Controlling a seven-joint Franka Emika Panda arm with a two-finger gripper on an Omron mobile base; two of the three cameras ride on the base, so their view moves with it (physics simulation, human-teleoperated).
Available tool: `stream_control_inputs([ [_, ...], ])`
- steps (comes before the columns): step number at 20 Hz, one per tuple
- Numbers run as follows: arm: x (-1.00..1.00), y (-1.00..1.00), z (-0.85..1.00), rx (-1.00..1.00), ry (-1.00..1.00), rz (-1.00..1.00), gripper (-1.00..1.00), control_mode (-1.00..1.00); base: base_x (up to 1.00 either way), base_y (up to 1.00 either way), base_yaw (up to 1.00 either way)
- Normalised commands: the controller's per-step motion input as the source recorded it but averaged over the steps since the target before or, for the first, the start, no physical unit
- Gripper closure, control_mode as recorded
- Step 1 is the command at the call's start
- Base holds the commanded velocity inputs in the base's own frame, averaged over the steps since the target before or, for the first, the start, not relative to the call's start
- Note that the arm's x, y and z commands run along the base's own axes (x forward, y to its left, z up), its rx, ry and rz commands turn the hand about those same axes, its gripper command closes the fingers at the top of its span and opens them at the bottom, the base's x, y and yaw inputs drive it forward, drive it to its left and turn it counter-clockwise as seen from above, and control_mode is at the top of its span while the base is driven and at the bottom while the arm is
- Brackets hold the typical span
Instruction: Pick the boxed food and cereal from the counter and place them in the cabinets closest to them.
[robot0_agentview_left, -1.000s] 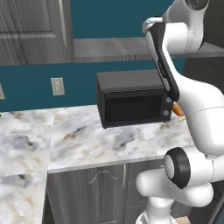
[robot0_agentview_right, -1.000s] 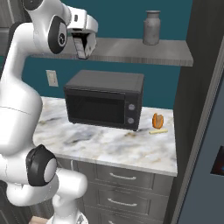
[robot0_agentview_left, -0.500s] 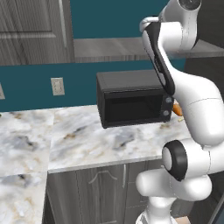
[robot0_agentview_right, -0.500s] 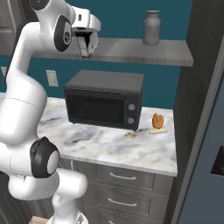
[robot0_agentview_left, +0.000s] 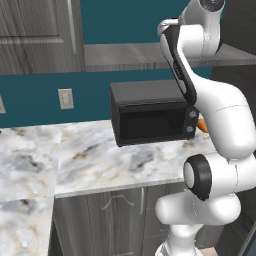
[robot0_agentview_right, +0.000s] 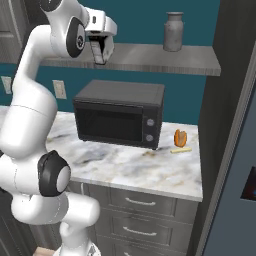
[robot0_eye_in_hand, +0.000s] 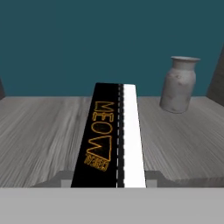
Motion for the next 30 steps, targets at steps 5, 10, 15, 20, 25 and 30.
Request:
stream_control_inputs([
  [5, 0.18, 0.0, -0.04, 0.0, 0.0, 0.0, 1.0, -1.0, 0.0, 0.0, 0.0],
  [10, 0.2, 0.0, -0.02, 0.0, 0.0, 0.0, 1.0, -1.0, 0.0, 0.0, 0.0],
  [15, 0.21, 0.0, 0.0, 0.0, -0.01, 0.0, 1.0, -1.0, 0.0, 0.0, 0.0],
  [20, 0.23, 0.0, 0.0, 0.0, -0.01, 0.0, 1.0, -1.0, 0.0, 0.0, 0.0],
  [25, 0.24, 0.0, -0.01, 0.0, 0.0, 0.0, 1.0, -1.0, 0.0, 0.0, 0.0],
  [30, 0.26, 0.0, -0.01, 0.0, 0.0, 0.0, 1.0, -1.0, 0.0, 0.0, 0.0],
])
